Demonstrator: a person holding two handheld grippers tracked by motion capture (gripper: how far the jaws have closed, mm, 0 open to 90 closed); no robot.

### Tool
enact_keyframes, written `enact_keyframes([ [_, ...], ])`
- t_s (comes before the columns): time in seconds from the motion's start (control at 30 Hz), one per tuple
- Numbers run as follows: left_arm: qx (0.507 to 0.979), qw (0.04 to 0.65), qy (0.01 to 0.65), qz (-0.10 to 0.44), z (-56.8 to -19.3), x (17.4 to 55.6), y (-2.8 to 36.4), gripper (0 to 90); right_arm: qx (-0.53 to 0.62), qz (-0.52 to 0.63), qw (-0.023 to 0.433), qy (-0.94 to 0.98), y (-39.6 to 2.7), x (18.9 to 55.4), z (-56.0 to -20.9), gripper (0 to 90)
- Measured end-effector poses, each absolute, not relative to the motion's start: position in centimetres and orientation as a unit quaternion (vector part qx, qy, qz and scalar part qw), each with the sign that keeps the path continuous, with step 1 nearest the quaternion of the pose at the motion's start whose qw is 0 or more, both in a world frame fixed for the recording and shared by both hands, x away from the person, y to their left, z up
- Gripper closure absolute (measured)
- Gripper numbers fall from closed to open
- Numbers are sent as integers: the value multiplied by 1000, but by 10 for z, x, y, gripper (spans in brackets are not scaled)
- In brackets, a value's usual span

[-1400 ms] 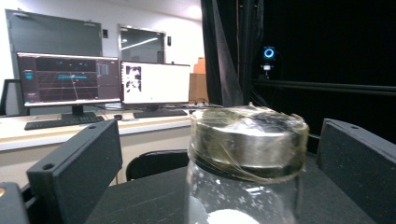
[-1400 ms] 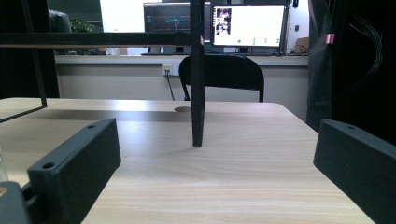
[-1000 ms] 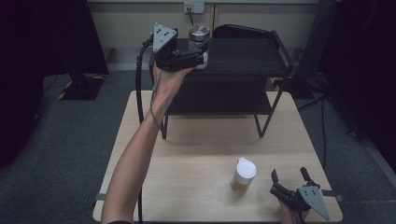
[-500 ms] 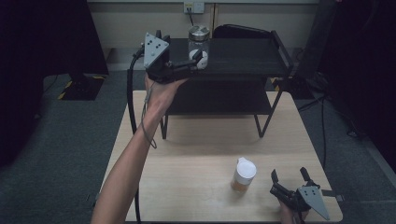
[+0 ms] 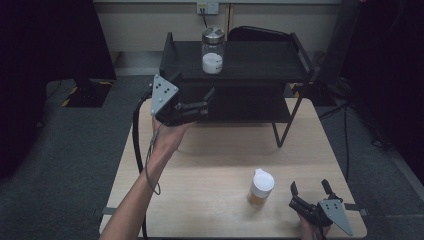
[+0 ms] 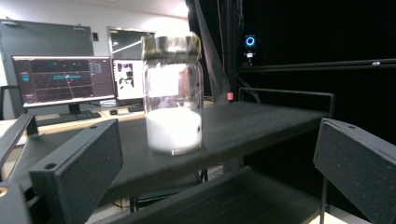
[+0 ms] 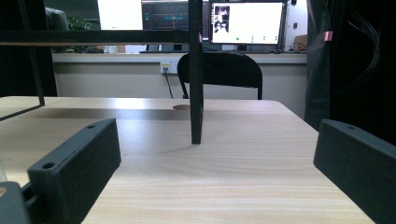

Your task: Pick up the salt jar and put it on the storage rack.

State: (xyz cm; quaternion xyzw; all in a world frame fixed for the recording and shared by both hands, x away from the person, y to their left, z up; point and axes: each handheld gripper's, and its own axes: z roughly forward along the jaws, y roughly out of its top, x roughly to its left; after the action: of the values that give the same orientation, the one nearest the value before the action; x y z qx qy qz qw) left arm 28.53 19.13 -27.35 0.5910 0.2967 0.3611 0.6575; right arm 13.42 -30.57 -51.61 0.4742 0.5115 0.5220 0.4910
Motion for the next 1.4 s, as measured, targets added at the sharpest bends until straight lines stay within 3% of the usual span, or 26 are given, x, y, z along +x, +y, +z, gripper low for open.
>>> enact_keyframes([
  [0.4, 580, 641, 341, 370, -339, 239, 202, 11, 471, 524, 489, 514, -307, 133, -516, 0],
  [0.67, 567, 623, 348, 412, -392, 207, 185, 12, 472, 523, 487, 515, -307, 133, -515, 0],
  [0.8, 586, 598, 340, 428, -414, 198, 174, 17, 472, 524, 487, 516, -307, 133, -516, 0],
  [1.4, 571, 599, 392, 401, -492, 174, 189, 11, 470, 525, 485, 518, -308, 133, -515, 0],
])
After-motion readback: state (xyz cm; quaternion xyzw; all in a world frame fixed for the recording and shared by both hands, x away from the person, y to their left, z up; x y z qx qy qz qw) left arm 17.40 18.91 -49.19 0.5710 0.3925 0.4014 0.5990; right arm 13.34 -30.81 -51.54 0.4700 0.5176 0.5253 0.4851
